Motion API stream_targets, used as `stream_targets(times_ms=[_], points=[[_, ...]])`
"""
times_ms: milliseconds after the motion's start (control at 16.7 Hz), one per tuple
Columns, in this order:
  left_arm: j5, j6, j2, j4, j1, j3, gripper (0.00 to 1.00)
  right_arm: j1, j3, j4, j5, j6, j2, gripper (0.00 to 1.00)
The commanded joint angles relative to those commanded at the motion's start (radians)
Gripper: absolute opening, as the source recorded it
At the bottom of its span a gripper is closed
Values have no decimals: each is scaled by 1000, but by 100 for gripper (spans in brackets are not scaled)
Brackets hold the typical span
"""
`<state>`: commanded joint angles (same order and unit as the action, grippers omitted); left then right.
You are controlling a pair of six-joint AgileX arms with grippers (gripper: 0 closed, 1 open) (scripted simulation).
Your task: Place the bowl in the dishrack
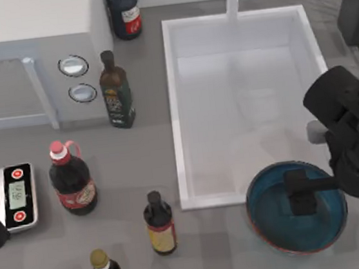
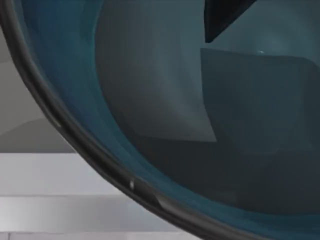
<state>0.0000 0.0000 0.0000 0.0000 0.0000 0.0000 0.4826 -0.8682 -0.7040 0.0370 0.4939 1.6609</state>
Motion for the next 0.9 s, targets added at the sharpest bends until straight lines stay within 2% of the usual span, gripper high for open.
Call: stream_targets(times_ms=[120, 900], points=[[0, 0, 0, 0, 0, 0, 100, 0, 0, 0, 0, 0, 0, 100], [0, 0, 0, 0, 0, 0, 100, 0, 0, 0, 0, 0, 0, 2]])
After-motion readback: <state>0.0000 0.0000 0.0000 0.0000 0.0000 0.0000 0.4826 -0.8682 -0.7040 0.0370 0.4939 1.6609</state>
